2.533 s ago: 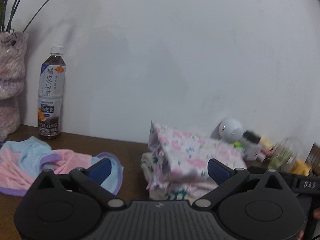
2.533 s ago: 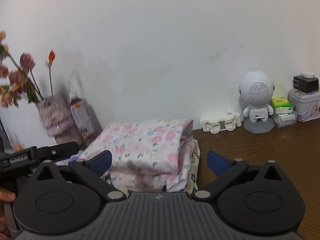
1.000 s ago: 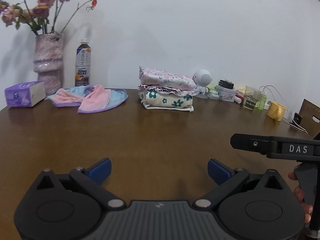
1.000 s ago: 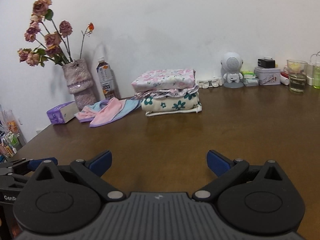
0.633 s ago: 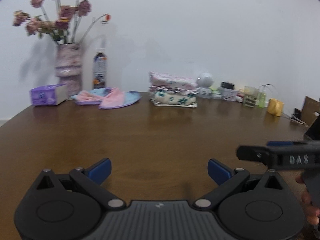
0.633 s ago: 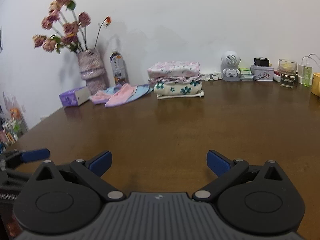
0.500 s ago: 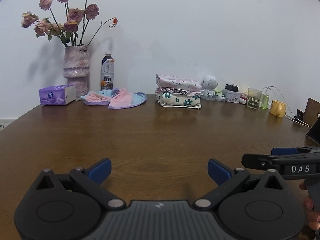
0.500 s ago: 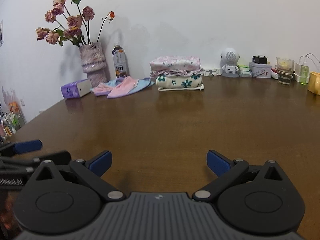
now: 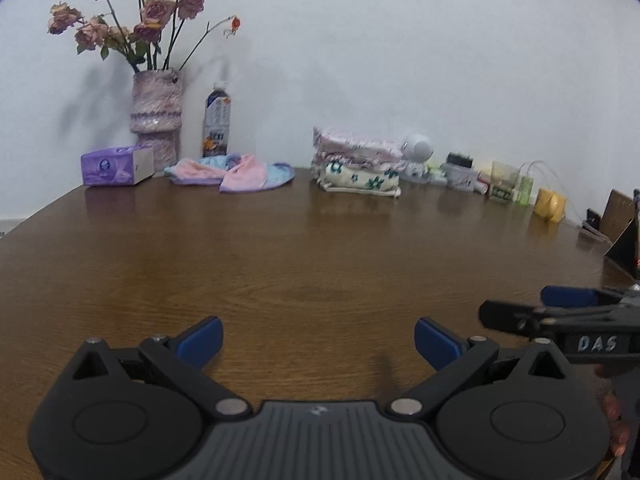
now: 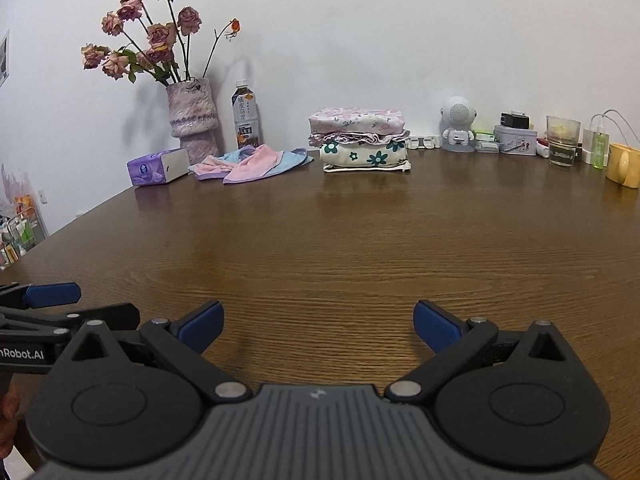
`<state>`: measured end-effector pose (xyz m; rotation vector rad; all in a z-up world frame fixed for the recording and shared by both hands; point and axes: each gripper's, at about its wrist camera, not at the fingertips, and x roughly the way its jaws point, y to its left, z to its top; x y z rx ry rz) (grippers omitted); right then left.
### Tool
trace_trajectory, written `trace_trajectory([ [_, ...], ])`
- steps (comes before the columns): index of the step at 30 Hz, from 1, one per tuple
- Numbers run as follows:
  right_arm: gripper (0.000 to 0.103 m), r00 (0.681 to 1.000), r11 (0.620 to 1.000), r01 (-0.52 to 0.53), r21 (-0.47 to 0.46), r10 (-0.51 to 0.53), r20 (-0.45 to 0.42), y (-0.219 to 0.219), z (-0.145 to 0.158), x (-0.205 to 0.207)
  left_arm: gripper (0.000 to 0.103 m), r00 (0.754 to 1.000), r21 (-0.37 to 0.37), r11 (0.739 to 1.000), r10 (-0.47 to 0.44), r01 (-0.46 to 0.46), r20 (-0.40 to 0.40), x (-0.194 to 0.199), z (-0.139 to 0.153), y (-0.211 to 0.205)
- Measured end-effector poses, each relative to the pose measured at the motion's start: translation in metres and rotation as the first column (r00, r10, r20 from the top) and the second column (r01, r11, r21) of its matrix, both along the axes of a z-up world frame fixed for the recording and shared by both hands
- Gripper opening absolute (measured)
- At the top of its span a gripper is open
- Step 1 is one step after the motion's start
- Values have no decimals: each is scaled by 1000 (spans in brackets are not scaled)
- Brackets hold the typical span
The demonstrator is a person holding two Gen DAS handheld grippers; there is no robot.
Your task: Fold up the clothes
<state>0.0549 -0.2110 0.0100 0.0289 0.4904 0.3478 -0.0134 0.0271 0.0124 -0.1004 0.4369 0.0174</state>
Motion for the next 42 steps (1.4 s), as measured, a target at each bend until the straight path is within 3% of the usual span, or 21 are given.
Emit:
trace_trajectory([
  [9,103,1000,999,4,-36,-4,16,8,-1,-3,102,999,32,999,-32,31,40,0,-2,-6],
  [16,103,1000,999,22,-35,-22,1,8,-1,-1,102,998,92,994,-62,61,14,3,-3,-17],
  [42,103,1000,999,21,-35,-21,-12,6,-1,3,102,997,46,997,-61,63,-38,10,-6,-9],
])
